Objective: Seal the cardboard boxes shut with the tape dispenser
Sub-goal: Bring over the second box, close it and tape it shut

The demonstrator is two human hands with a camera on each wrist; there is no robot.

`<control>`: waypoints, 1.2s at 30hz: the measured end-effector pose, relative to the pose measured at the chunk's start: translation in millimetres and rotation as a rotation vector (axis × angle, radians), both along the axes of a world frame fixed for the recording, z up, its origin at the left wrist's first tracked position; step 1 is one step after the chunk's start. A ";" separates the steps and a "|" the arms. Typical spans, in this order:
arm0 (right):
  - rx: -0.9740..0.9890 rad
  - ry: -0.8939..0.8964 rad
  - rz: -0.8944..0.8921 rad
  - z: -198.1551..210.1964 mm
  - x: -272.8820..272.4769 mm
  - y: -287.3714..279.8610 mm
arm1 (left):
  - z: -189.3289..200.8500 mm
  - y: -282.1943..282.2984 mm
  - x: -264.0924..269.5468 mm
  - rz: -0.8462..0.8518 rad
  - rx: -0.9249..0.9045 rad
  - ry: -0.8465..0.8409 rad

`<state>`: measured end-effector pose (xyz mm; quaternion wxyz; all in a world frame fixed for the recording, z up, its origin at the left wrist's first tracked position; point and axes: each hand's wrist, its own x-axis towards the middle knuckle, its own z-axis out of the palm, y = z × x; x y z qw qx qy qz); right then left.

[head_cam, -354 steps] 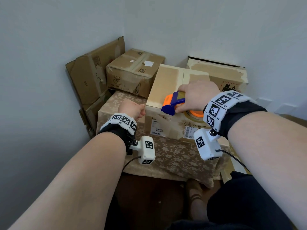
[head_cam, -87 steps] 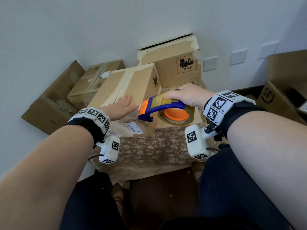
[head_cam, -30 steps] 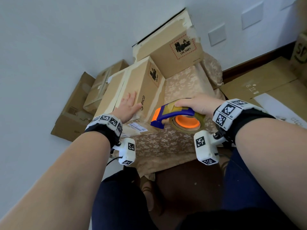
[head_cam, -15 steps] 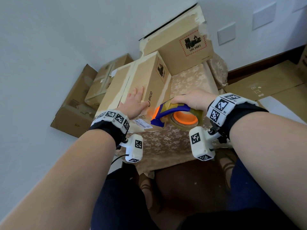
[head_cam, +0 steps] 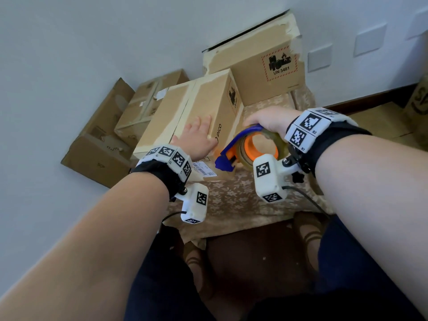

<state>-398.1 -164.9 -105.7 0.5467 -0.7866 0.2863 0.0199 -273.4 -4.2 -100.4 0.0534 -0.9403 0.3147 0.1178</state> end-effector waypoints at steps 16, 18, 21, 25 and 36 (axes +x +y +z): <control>-0.074 0.054 0.000 25.2 14.5 11.0 | 5.2 1.4 -5.7 0.013 -0.020 0.028; -0.080 0.061 0.003 29.3 13.2 13.8 | 4.4 1.4 -4.8 0.014 -0.026 0.034; -0.100 0.050 -0.008 37.4 10.2 19.6 | 4.0 1.2 -4.5 0.015 -0.026 0.039; -0.251 0.101 0.079 51.9 6.5 32.5 | 5.1 2.0 -4.3 0.009 -0.025 0.040; -0.221 0.068 0.047 52.0 5.8 34.3 | 5.1 2.4 -4.0 0.007 -0.027 0.047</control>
